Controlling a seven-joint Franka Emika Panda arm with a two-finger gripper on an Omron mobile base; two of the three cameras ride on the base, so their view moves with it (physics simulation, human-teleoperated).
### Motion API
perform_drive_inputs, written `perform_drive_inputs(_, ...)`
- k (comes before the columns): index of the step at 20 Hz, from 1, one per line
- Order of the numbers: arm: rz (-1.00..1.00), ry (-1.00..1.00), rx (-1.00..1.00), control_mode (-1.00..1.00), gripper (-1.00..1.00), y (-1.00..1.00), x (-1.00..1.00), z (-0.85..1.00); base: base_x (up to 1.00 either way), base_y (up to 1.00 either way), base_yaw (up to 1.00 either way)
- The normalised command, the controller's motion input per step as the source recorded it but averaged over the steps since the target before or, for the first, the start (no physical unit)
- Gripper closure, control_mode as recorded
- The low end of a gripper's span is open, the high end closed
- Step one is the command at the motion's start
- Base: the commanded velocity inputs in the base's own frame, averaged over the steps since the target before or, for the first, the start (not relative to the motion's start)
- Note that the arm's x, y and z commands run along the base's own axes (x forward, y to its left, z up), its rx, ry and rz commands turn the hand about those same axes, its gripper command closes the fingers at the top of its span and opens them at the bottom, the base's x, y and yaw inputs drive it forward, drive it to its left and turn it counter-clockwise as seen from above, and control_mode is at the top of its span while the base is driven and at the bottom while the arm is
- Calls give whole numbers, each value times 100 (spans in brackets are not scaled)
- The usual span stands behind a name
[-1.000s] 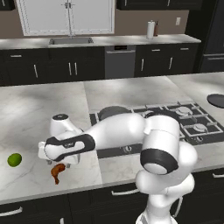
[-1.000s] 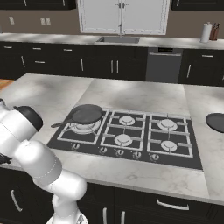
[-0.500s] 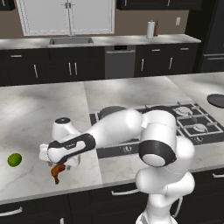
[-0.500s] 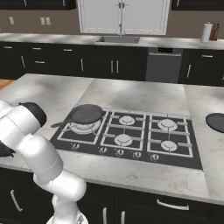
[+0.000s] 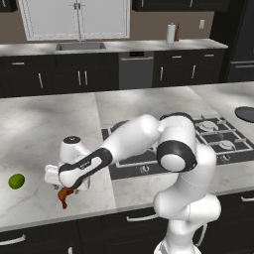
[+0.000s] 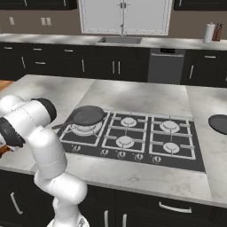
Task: Place both pans onto different burners. Then place the lime and the chicken drumstick on different pans.
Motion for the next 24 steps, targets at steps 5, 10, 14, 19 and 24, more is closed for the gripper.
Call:
perform_drive_inputs(5, 0, 0, 0, -100, -100, 10, 11, -4, 0, 0, 0)
perform_drive_inputs(10, 0, 0, 0, -100, -100, 8, 9, -13, 0, 0, 0)
perform_drive_inputs(14, 0, 0, 0, -100, -100, 2, 3, -17, 0, 0, 0)
perform_drive_inputs(19, 0, 0, 0, -100, -100, 1, 2, -16, 0, 0, 0)
perform_drive_inputs(24, 0, 0, 0, -100, -100, 0, 0, -15, 0, 0, 0)
